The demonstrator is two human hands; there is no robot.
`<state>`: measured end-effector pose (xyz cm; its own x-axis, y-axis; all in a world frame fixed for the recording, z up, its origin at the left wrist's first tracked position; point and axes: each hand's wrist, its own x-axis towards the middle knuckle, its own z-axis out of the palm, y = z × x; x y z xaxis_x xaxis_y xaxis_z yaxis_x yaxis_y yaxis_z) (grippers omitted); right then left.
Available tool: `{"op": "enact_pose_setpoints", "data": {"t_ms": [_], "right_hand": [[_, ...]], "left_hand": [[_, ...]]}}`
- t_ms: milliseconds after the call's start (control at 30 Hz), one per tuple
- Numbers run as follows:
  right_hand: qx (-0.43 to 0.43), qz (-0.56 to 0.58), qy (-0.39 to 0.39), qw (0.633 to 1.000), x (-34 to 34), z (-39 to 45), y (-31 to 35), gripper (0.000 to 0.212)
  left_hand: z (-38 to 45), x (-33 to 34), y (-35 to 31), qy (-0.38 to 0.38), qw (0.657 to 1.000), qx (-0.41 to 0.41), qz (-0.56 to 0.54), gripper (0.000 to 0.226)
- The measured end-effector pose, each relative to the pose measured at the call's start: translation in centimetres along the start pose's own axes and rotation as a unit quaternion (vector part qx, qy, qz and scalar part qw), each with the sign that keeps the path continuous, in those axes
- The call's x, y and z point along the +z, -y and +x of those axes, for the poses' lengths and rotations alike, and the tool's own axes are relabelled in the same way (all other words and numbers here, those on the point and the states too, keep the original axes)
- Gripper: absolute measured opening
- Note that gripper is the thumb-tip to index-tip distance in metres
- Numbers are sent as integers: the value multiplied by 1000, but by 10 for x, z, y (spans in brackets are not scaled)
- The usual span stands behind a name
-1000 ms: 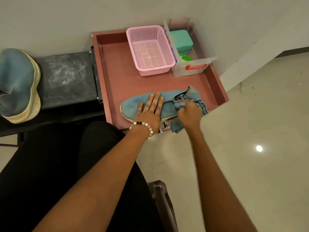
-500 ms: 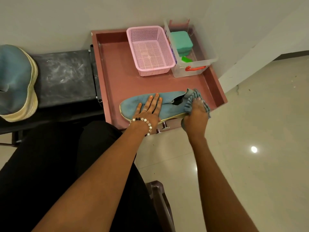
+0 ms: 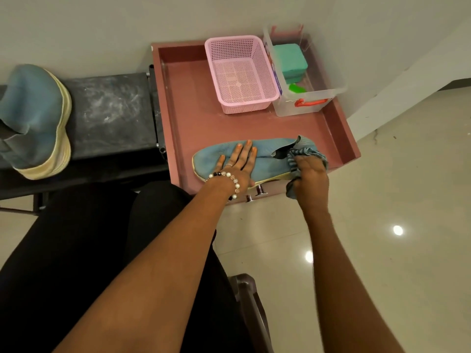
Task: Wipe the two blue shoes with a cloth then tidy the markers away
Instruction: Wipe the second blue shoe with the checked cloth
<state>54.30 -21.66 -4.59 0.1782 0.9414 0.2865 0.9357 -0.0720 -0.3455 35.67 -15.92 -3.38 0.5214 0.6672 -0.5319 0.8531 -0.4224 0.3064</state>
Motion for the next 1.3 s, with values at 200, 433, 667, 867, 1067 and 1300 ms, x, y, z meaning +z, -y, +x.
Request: {"op": "enact_pose_setpoints", "data": {"t_ms": [200,433,667,867,1067,1300], "right_hand": [[105,60,11,993,9,29,43,24],[26,70,77,994,-13,27,6,48],[223,108,-73,966,-26,13,-15,40],[438,383,-180,793,-52,-13,-51,35],[364,593,-240,677,-60,33,-17,11],[166,371,238,882,-25,46,-32,67]], "left_hand": [[1,2,0,-1,1000,-10,11,79],[-1,1,0,-1,1000,-1,1,79],[2,3,3,-2,1000,0,8,81],[2,3,1,2,1000,-7,11,81],[2,1,1,7,1000,-6,20,80],[1,1,-1,4,1000,-13,12,81]]}}
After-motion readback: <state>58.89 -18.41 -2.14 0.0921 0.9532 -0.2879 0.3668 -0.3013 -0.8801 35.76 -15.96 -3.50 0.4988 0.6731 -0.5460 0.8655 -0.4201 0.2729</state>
